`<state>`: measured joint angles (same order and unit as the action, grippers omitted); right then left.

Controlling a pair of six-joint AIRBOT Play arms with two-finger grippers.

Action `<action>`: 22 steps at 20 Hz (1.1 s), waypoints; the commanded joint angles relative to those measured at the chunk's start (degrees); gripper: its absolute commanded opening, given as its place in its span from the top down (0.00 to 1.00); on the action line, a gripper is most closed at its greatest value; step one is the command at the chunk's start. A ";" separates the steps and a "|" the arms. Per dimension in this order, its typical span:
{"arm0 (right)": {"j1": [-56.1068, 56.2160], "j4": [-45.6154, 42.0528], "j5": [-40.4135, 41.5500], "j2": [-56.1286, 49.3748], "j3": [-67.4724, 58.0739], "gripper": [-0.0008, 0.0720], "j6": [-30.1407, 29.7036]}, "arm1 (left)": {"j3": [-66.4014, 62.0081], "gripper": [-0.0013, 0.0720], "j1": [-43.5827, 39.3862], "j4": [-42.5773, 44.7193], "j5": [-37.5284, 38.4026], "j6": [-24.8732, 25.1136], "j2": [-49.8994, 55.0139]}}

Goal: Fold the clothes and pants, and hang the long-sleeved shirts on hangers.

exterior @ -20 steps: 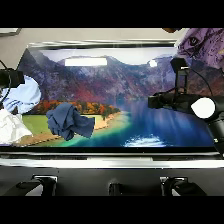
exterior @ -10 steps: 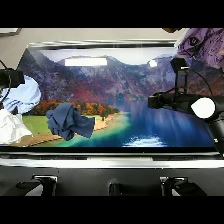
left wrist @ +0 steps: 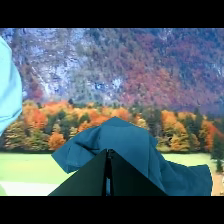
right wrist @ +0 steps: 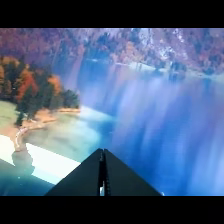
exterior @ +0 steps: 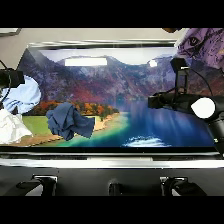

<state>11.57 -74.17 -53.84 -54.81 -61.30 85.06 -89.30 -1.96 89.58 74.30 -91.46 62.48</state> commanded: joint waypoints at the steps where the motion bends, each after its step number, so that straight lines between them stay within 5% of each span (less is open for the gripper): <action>1: 0.04 0.04 -0.02 0.04 -0.04 0.94 0.02 | 0.02 0.96 -0.02 0.00 -0.02 0.02 -0.04; 7: 0.04 0.02 -0.02 0.04 -0.04 0.94 0.02 | 0.02 0.95 -0.02 0.00 -0.04 0.02 -0.02; 8: 0.04 0.04 -0.02 0.04 -0.04 0.94 0.02 | 0.02 0.88 -0.02 0.52 0.55 -0.04 0.00; 10: 0.04 0.04 -0.02 0.04 -0.04 0.94 0.02 | 0.04 0.03 0.13 1.97 2.32 -5.51 0.90; 14: 0.04 0.04 -0.02 0.04 -0.04 0.94 0.02 | 6.03 0.03 0.79 1.77 5.01 -9.35 5.90; 22: 0.04 0.02 -0.68 0.02 -0.04 0.94 0.02 | 31.89 0.03 0.52 -13.11 -19.76 -9.73 8.76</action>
<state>11.57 -74.13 -54.35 -54.81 -61.30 85.08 -64.18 -1.39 82.81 63.72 -100.73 70.15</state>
